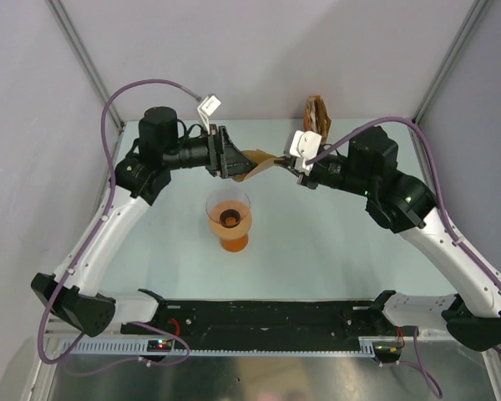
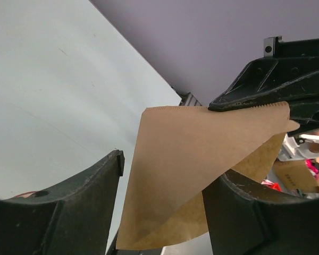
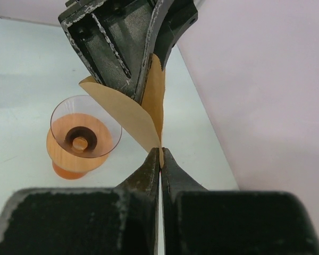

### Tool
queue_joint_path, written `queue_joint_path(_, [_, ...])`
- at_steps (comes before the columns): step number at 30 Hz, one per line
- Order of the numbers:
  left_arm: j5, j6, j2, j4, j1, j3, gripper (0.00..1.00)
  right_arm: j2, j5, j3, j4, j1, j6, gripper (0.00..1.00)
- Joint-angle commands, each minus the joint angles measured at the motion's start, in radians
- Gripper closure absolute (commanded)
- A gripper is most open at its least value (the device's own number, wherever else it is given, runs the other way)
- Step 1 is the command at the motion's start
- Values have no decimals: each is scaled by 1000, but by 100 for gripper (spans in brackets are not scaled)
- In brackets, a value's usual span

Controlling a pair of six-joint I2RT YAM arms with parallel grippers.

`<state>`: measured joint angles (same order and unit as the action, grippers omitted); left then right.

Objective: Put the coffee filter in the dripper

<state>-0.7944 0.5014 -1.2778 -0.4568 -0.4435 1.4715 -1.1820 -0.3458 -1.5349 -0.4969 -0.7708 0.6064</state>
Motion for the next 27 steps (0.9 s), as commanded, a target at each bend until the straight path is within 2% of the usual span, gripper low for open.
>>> queue_joint_path(1, [-65, 61, -11, 50, 10, 3, 36, 16, 56, 1, 65, -22, 27, 100])
queue_joint_path(7, [-30, 93, -2, 52, 40, -31, 28, 25, 78, 10, 82, -33, 24, 100])
queue_joint_path(12, [-24, 108, 8, 75, 52, -47, 29, 32, 76, 20, 83, -39, 16, 100])
queue_joint_path(20, [-46, 134, 13, 122, 51, -59, 52, 19, 90, 16, 95, -62, 10, 100])
queue_joint_path(25, [-54, 131, 23, 131, 51, -66, 76, 16, 68, 7, 76, -64, 6, 100])
queue_joint_path(26, [-55, 130, 26, 130, 52, -67, 80, 16, 64, 4, 67, -63, 4, 98])
queue_joint_path(27, [-61, 130, 28, 130, 51, -67, 85, 18, 54, 1, 53, -60, 5, 89])
